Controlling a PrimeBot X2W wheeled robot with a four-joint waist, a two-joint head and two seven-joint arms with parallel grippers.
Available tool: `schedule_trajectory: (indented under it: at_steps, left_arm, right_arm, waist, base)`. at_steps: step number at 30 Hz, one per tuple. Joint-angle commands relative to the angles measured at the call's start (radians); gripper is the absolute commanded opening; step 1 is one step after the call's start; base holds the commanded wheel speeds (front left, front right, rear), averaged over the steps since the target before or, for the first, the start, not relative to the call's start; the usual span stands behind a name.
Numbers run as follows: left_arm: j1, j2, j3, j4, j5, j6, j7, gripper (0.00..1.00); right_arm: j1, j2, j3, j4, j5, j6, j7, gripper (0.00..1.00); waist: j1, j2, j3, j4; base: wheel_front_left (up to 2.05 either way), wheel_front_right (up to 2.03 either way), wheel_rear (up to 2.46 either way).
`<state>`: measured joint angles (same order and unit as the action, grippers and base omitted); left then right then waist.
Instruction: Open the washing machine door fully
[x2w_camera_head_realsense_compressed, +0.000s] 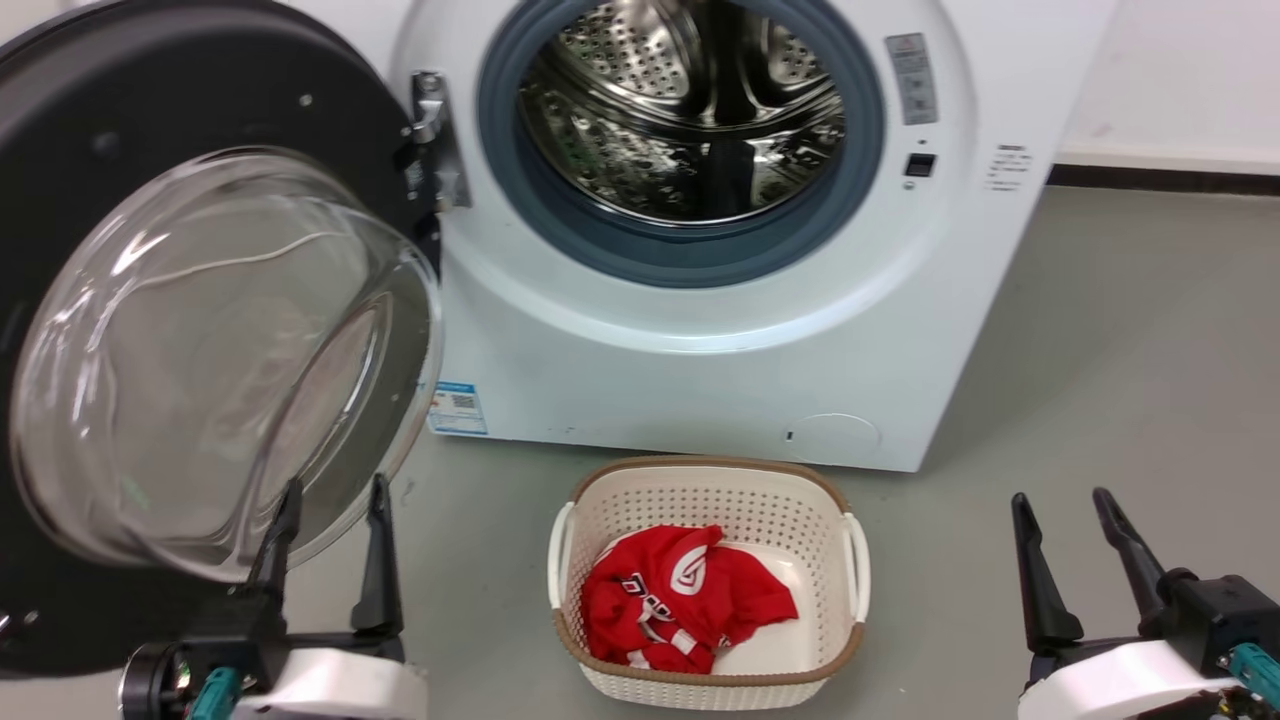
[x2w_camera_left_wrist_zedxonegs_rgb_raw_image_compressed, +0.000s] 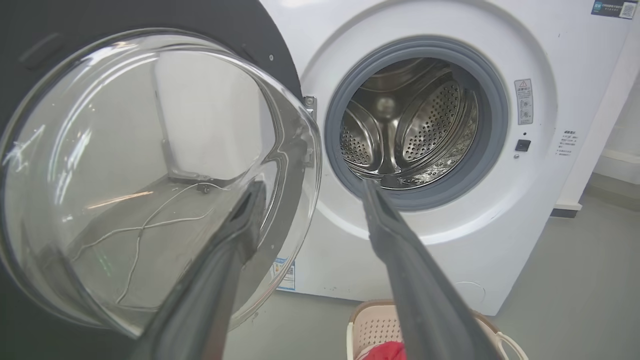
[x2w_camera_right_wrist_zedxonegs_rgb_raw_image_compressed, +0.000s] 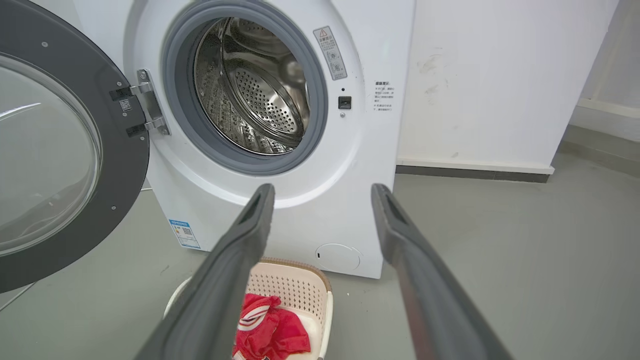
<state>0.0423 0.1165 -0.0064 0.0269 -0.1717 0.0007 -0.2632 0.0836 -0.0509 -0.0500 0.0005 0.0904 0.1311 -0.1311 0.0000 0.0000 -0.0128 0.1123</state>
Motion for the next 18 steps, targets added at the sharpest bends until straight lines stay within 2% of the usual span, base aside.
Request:
schedule_trajectory:
  at_steps: [1,8,18]
  left_arm:
    - [-0.021,-0.004,-0.009,0.006,0.012,-0.005,-0.002,1.0]
    - [-0.048,-0.01,-0.021,0.034,0.035,-0.02,-0.002,1.0]
    - [-0.036,-0.011,-0.013,0.051,0.054,-0.024,-0.002,1.0]
  right_arm:
    - [-0.004,0.002,-0.007,-0.007,-0.01,-0.001,0.003,1.0]
    - [0.003,0.002,-0.019,-0.016,-0.022,-0.001,0.006,1.0]
    - [-0.004,0.002,-0.021,-0.006,-0.018,-0.001,0.002,1.0]
  waist:
    - [0.0,0.0,-0.002,-0.026]
    - [0.0,0.0,-0.002,-0.082]
    - [0.0,0.0,-0.003,-0.095]
  base:
    - [0.0,0.0,0.0]
    - [0.0,0.0,0.0]
    - [0.0,0.0,0.0]
